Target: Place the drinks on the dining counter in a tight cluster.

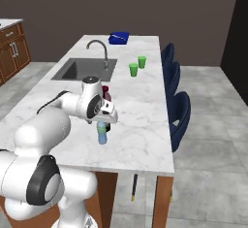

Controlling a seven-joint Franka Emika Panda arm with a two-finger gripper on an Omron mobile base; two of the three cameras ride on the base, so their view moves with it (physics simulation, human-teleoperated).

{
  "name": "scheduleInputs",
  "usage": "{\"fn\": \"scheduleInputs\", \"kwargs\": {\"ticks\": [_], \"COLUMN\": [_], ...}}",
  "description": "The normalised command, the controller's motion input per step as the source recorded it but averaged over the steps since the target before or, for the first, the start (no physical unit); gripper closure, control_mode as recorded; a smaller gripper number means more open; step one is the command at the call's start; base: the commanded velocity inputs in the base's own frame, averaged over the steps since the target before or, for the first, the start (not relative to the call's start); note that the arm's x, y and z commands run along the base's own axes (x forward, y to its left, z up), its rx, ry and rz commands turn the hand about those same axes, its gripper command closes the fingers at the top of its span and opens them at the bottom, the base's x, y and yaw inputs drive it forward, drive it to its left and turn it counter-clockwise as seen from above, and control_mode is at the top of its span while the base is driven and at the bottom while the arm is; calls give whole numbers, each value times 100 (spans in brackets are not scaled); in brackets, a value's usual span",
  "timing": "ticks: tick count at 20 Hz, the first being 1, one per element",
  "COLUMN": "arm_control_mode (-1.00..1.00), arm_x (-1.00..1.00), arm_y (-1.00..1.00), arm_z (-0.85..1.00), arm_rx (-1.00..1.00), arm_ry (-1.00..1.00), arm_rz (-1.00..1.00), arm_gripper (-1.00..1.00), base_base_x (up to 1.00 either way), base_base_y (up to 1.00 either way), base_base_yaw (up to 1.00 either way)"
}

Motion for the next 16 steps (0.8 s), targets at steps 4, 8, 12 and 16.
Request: {"fn": "scheduleInputs", "kwargs": {"ticks": [4,8,12,16], "arm_control_mode": [-100,-100,-100,-100], "arm_x": [-92,-97,-68,-40], "arm_y": [0,0,0,0], "arm_z": [2,22,59,86], "arm_rx": [0,0,0,0], "arm_ry": [-9,-17,-14,-7], "arm_rz": [0,0,0,0], "arm_gripper": [-100,-100,-100,-100], "base_base_x": [0,0,0,0], "base_base_y": [0,0,0,0], "base_base_yaw": [0,0,0,0]}}
